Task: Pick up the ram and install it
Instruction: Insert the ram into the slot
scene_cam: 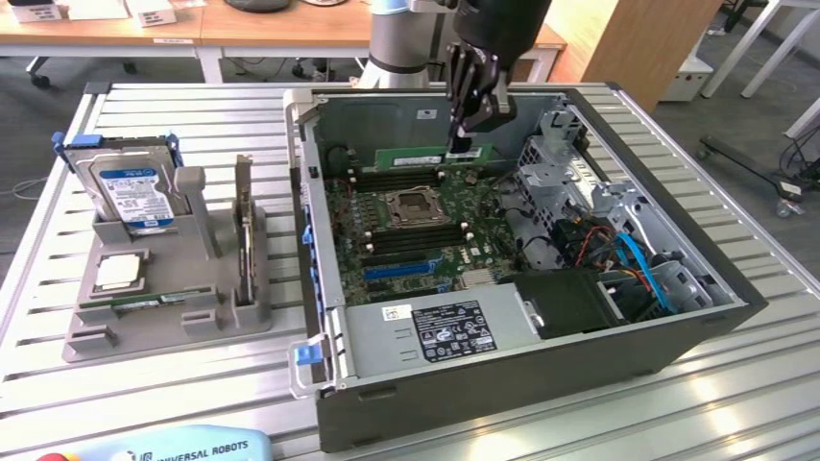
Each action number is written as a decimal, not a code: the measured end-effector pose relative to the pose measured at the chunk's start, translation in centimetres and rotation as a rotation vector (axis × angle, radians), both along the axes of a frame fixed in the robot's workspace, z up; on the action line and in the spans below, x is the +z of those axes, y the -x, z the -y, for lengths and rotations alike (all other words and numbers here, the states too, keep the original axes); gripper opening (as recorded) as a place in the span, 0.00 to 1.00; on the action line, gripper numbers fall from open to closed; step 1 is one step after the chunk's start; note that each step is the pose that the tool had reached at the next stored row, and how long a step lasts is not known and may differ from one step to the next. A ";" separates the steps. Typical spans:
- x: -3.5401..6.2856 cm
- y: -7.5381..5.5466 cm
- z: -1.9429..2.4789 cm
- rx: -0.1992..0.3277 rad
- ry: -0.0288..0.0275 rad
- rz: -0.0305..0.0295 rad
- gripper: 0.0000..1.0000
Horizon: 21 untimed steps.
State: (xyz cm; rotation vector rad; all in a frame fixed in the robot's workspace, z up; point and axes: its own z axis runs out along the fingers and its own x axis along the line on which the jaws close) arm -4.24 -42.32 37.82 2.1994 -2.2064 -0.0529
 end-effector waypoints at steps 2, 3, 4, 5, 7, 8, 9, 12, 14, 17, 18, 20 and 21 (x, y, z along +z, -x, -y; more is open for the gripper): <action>-0.15 0.0 0.00 0.000 0.0000 0.0000 0.11; -0.23 0.0 0.00 0.000 0.0000 0.0001 0.11; -0.30 0.0 0.00 0.000 0.0001 0.0001 0.11; -0.34 0.0 0.00 0.000 0.0001 0.0002 0.11; -0.35 0.0 0.00 0.000 0.0002 0.0001 0.11; -0.35 0.0 0.00 0.000 0.0002 0.0001 0.11; -0.35 0.0 0.00 0.000 0.0002 0.0002 0.11; -0.36 0.0 0.00 0.000 0.0001 0.0002 0.11; -0.37 -0.4 0.00 0.000 -0.0001 0.0003 0.11; -0.36 -0.8 0.00 0.000 0.0000 0.0002 0.11; -0.36 -0.9 0.00 0.000 0.0000 0.0002 0.11; -0.36 -0.9 0.00 0.000 0.0000 0.0002 0.11; -0.36 -0.9 0.00 0.000 0.0001 0.0002 0.11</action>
